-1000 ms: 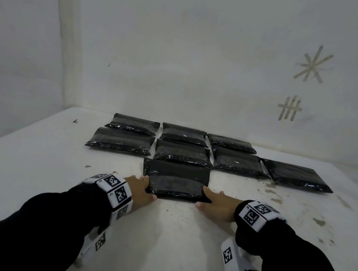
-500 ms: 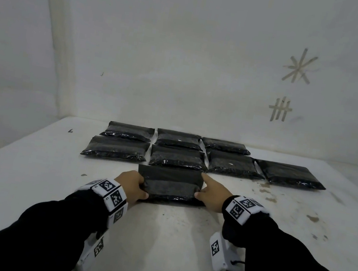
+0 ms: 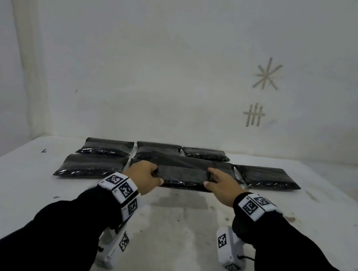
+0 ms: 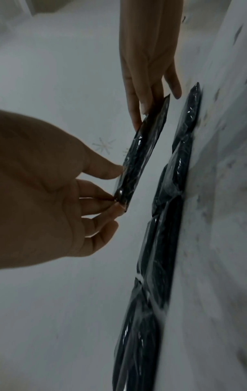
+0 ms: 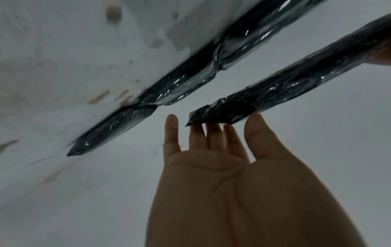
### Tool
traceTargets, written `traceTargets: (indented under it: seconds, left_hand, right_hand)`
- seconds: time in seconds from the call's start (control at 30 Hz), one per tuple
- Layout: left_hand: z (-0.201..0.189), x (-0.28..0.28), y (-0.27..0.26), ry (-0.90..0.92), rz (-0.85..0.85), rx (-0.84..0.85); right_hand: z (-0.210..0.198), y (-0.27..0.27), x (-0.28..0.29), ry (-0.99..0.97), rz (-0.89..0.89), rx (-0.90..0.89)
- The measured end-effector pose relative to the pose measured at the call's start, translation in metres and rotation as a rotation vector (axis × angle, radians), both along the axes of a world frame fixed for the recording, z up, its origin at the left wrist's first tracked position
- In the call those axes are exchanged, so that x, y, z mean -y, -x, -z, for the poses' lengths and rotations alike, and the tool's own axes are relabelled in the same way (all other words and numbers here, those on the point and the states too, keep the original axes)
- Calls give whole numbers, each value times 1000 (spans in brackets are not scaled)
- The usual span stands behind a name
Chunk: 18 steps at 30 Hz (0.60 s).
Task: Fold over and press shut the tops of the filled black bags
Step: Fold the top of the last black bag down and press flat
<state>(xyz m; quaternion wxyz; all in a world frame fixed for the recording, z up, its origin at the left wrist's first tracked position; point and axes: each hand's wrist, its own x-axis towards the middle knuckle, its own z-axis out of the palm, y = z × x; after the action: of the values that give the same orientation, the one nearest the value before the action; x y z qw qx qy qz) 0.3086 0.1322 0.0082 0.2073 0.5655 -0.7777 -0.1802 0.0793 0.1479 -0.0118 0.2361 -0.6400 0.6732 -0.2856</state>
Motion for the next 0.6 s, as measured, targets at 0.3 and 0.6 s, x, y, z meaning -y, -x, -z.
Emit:
traceTargets:
  seconds: [0.3, 0.6]
  left_hand:
    - [-26, 56, 112, -36, 187, -84]
    - [-41, 136, 234, -180, 275, -116]
  right_hand:
    - [-40, 105, 31, 81, 202, 31]
    - [-65, 204, 96, -19, 355, -125]
